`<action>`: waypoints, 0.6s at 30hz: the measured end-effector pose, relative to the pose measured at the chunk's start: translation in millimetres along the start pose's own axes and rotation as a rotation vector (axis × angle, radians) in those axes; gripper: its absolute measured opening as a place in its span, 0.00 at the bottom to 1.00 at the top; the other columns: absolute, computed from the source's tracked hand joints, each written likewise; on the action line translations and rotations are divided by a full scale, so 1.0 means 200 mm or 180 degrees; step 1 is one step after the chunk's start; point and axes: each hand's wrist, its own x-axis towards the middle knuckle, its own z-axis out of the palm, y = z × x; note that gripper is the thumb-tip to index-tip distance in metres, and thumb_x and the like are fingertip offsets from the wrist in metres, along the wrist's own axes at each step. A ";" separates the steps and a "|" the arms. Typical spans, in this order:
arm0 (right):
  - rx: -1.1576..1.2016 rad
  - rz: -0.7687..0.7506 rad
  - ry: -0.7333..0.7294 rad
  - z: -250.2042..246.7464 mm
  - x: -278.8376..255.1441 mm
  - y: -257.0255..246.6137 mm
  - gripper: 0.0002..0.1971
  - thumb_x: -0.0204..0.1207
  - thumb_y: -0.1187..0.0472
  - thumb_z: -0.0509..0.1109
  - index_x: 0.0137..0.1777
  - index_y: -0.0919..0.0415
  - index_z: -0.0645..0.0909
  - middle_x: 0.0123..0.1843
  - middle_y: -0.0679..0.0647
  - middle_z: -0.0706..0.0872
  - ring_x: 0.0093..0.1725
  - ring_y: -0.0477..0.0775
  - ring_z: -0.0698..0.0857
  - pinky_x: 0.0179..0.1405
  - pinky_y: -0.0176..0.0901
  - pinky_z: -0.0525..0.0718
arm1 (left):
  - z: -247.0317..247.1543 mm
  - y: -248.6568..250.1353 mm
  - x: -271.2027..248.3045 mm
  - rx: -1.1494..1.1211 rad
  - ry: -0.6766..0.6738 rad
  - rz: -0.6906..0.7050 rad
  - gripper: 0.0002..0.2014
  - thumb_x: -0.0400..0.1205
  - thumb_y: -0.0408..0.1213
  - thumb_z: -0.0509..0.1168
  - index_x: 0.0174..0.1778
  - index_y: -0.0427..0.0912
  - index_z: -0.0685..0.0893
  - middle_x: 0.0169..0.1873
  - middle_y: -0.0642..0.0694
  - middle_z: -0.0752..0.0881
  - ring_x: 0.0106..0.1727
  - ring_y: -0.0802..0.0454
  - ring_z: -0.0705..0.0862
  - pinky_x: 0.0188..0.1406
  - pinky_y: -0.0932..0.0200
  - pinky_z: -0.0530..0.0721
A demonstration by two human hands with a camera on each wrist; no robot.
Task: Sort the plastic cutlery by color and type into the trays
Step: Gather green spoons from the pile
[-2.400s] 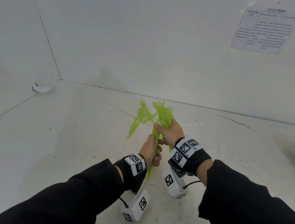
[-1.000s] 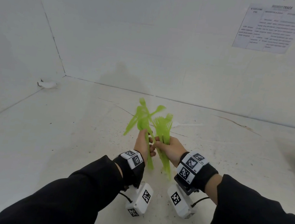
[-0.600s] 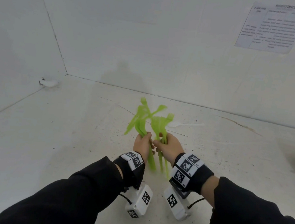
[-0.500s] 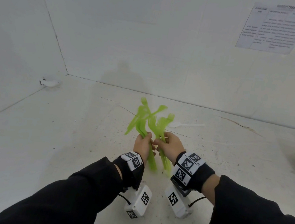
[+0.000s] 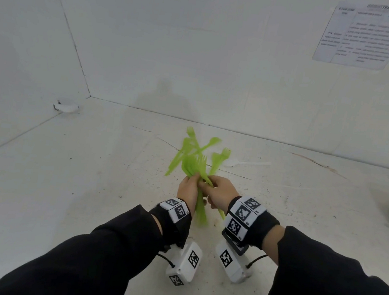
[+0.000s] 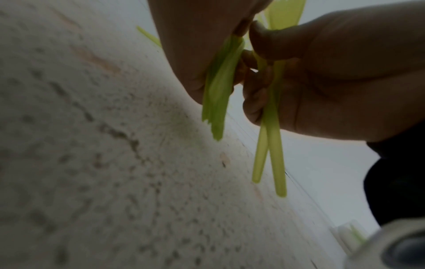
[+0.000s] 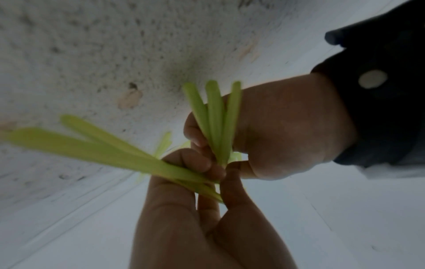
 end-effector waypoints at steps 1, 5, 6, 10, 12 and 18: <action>0.0019 -0.0029 0.0060 0.00 0.00 0.00 0.08 0.81 0.60 0.62 0.40 0.55 0.77 0.29 0.50 0.78 0.26 0.50 0.75 0.23 0.38 0.72 | 0.00 0.01 -0.01 -0.0059 0.0016 0.0006 0.12 0.84 0.39 0.55 0.54 0.37 0.79 0.39 0.38 0.82 0.28 0.47 0.79 0.23 0.60 0.76; 0.0052 -0.0012 0.0152 0.00 0.01 -0.01 0.13 0.80 0.62 0.62 0.33 0.52 0.74 0.28 0.50 0.76 0.25 0.48 0.72 0.23 0.38 0.70 | 0.00 0.03 -0.03 -0.0175 0.0047 0.0018 0.10 0.84 0.38 0.55 0.52 0.36 0.77 0.32 0.41 0.78 0.23 0.49 0.74 0.19 0.63 0.72; 0.0062 0.0018 0.0154 0.00 0.01 -0.01 0.13 0.81 0.62 0.61 0.33 0.53 0.73 0.28 0.50 0.74 0.25 0.49 0.71 0.23 0.38 0.69 | 0.00 0.03 -0.03 -0.0213 0.0055 0.0006 0.08 0.84 0.38 0.56 0.50 0.37 0.77 0.31 0.42 0.77 0.22 0.50 0.72 0.19 0.63 0.71; 0.0230 -0.0011 0.0283 0.00 0.02 0.00 0.04 0.78 0.65 0.62 0.47 0.57 0.77 0.31 0.52 0.76 0.26 0.51 0.72 0.25 0.40 0.71 | -0.01 0.03 -0.06 -0.0189 0.0009 -0.0013 0.04 0.83 0.35 0.57 0.44 0.38 0.75 0.30 0.43 0.76 0.20 0.52 0.69 0.19 0.64 0.69; 0.0232 -0.0113 0.0318 0.00 0.02 0.00 0.12 0.77 0.66 0.63 0.58 0.58 0.79 0.33 0.51 0.78 0.27 0.48 0.74 0.26 0.37 0.72 | -0.01 0.03 -0.07 -0.0048 -0.0092 -0.0019 0.04 0.81 0.33 0.57 0.43 0.38 0.76 0.29 0.42 0.76 0.19 0.53 0.69 0.19 0.64 0.67; 0.0470 -0.0027 0.0497 0.01 0.04 -0.01 0.14 0.78 0.68 0.61 0.62 0.61 0.79 0.31 0.49 0.75 0.27 0.48 0.71 0.28 0.38 0.69 | -0.03 0.03 -0.09 -0.0052 -0.0178 -0.0009 0.05 0.83 0.32 0.56 0.43 0.40 0.75 0.28 0.46 0.74 0.16 0.55 0.68 0.20 0.63 0.66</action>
